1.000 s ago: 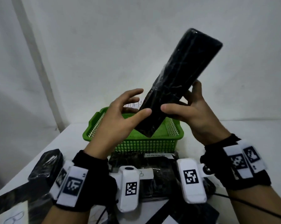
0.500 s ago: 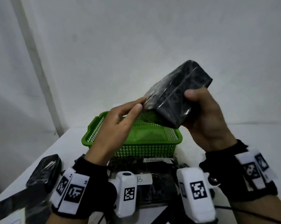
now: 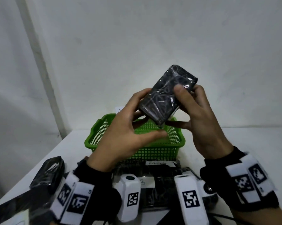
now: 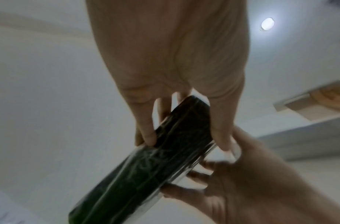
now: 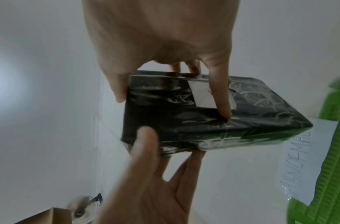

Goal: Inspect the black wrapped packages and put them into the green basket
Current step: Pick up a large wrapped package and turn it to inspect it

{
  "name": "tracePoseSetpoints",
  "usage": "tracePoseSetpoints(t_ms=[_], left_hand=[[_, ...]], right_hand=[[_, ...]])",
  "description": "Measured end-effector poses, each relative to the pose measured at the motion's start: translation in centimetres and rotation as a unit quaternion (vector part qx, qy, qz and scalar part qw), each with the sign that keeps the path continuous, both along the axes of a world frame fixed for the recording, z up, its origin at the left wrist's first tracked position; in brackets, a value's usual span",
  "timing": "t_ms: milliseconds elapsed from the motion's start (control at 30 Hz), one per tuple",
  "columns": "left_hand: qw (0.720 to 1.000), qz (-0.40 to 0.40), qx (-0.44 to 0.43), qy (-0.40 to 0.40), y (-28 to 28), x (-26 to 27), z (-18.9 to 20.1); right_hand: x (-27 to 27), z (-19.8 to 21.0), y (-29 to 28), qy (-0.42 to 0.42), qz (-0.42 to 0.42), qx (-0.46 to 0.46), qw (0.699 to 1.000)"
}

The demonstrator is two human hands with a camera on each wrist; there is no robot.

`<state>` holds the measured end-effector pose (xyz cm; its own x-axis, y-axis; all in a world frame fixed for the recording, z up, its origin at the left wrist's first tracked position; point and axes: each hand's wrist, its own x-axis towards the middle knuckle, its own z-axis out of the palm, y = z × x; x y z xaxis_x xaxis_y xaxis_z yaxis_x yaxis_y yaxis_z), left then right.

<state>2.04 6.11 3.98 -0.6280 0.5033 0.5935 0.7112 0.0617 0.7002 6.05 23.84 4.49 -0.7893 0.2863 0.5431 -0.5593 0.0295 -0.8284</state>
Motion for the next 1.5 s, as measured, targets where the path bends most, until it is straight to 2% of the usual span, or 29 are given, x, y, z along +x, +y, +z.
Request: tracePoseSetpoints(t_ms=[67, 133, 233, 333, 433, 567, 700, 767, 833, 900, 967, 1000, 1067, 1167, 1233, 1333, 1400, 1500], left_hand=[[0.999, 0.010, 0.036, -0.005, -0.2, -0.3, -0.1], [0.998, -0.007, 0.059, -0.017, -0.6, -0.3, 0.0], [0.998, 0.036, 0.017, 0.043, -0.9, 0.5, 0.4], [0.992, 0.089, -0.019, 0.092, -0.7, 1.8, 1.3], [0.994, 0.074, -0.045, 0.061, -0.6, 2.8, 1.7], [0.995, 0.091, -0.031, -0.002, -1.0, 2.3, 1.5], [0.995, 0.091, -0.027, 0.011, -0.2, 1.8, 0.9], [0.994, 0.096, -0.015, 0.041, 0.5, 1.6, 0.5], [0.992, 0.101, -0.015, 0.067, 1.0, 1.3, 0.0], [0.991, 0.103, -0.015, 0.082, 1.3, 0.9, -0.5], [0.992, 0.094, 0.001, 0.086, 1.5, 0.5, -0.9], [0.992, 0.086, 0.007, 0.087, 1.5, 0.4, -1.0], [0.994, 0.070, -0.002, 0.088, 1.4, 0.1, -1.2], [0.997, 0.026, -0.040, 0.054, 0.6, -0.3, -1.1], [0.999, -0.009, -0.038, 0.002, 0.0, -0.4, -1.0], [0.996, -0.053, 0.053, -0.050, -0.2, -0.3, -0.7], [0.990, -0.052, 0.118, -0.061, -0.2, 0.1, -0.1], [0.980, -0.080, 0.158, -0.095, -0.4, 0.5, 0.8]], right_hand=[[0.2, 0.3, 0.3, -0.004, 0.020, 0.011, 1.000], [0.4, 0.5, 0.4, 0.026, 0.012, 0.027, 0.999], [0.5, 0.7, 0.0, 0.075, -0.029, 0.037, 0.996], [0.8, 0.9, -0.2, 0.064, -0.025, 0.019, 0.997], [0.5, 0.5, 0.2, 0.056, -0.021, 0.041, 0.997], [-0.4, -0.6, 0.2, 0.127, 0.005, 0.071, 0.989], [-1.1, -0.8, -0.1, 0.175, -0.023, 0.097, 0.980], [-1.5, -1.0, 0.1, 0.156, -0.013, 0.058, 0.986], [-1.9, -1.1, 0.5, 0.094, -0.005, -0.015, 0.995], [-2.1, -1.0, 1.1, -0.039, -0.009, -0.073, 0.997], [-1.7, -0.7, 1.5, -0.179, 0.033, -0.084, 0.980], [-1.4, -0.6, 1.7, -0.215, 0.062, -0.084, 0.971], [-1.2, -0.5, 2.0, -0.216, 0.083, -0.108, 0.967], [-1.6, -0.9, 2.2, -0.142, 0.028, -0.135, 0.980], [-1.9, -1.0, 2.3, -0.090, -0.002, -0.092, 0.992], [-1.7, -1.2, 3.4, -0.004, -0.011, 0.026, 1.000], [-1.3, -1.1, 4.1, 0.036, 0.012, 0.126, 0.991], [-1.1, -1.0, 4.5, 0.072, 0.043, 0.232, 0.969]])
